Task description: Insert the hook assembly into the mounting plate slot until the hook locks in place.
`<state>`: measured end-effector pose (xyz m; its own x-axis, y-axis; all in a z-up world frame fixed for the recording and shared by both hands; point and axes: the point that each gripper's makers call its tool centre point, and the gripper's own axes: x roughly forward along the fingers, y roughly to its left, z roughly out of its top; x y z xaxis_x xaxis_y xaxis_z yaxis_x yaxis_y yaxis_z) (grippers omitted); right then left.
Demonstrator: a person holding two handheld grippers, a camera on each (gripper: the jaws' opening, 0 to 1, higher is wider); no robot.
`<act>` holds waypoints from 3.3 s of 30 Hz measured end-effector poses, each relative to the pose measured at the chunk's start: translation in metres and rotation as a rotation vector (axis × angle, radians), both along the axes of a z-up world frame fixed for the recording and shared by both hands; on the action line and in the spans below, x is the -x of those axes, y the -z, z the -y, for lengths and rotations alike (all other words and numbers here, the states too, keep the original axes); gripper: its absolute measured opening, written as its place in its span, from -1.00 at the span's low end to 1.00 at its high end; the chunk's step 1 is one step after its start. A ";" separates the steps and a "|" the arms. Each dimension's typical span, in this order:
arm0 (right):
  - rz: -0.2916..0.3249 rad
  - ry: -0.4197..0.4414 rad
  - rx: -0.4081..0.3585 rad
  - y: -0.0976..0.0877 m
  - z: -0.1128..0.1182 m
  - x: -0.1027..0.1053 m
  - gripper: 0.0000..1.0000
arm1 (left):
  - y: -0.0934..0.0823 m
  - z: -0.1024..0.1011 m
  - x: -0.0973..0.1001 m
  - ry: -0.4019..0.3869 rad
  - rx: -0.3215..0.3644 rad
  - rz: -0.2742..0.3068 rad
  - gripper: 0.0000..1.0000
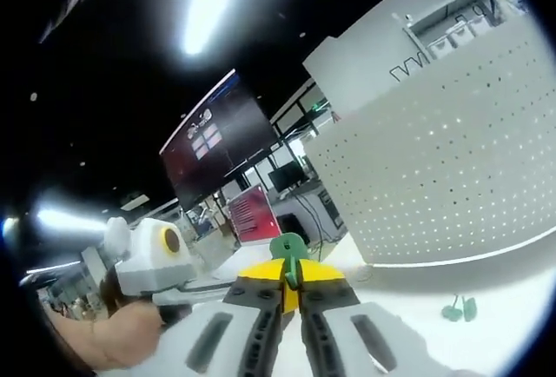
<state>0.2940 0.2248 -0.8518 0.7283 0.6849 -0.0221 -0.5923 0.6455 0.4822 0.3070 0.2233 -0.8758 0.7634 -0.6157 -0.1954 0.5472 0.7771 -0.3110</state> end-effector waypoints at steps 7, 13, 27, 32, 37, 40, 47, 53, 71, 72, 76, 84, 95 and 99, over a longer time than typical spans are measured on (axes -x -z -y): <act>-0.021 0.007 0.023 0.004 -0.001 -0.001 -1.00 | 0.004 -0.003 0.000 0.016 -0.037 0.001 -0.98; 0.003 -0.009 0.071 0.003 -0.005 -0.003 -1.00 | 0.006 -0.005 0.000 0.027 -0.108 0.041 -0.97; 0.036 -0.055 0.147 0.005 -0.006 -0.007 -1.00 | 0.020 -0.015 0.005 0.054 -0.115 -0.010 -0.11; 0.122 0.000 0.229 0.000 0.002 -0.017 -1.00 | 0.028 -0.016 0.008 0.061 -0.077 -0.054 0.37; 0.140 0.072 0.248 0.000 0.013 -0.027 -1.00 | 0.028 -0.019 0.008 0.043 -0.077 -0.050 0.77; 0.159 0.093 0.240 -0.001 0.016 -0.031 -1.00 | 0.028 -0.020 0.008 0.040 -0.073 -0.053 0.91; 0.195 0.189 0.274 0.000 0.031 -0.048 -1.00 | 0.029 -0.017 0.008 0.036 -0.076 -0.054 1.00; 0.188 0.300 0.307 0.002 0.050 -0.076 -1.00 | 0.033 -0.014 0.008 0.046 -0.066 -0.072 1.00; 0.255 0.620 0.336 -0.029 0.142 -0.158 -1.00 | 0.046 -0.037 0.007 0.018 -0.051 -0.140 1.00; 0.269 0.637 0.344 -0.033 0.147 -0.163 -1.00 | 0.046 -0.038 0.006 0.015 -0.054 -0.138 1.00; 0.279 0.669 0.327 -0.040 0.157 -0.178 -1.00 | 0.048 -0.049 0.003 -0.012 -0.053 -0.142 1.00; 0.279 0.717 0.318 -0.044 0.172 -0.196 -1.00 | 0.051 -0.057 -0.001 -0.041 -0.060 -0.151 1.00; 0.304 0.786 0.361 -0.049 0.198 -0.205 -1.00 | 0.060 -0.058 -0.002 -0.043 -0.064 -0.175 1.00; 0.303 0.791 0.353 -0.049 0.197 -0.208 -1.00 | 0.060 -0.059 -0.005 -0.051 -0.059 -0.179 1.00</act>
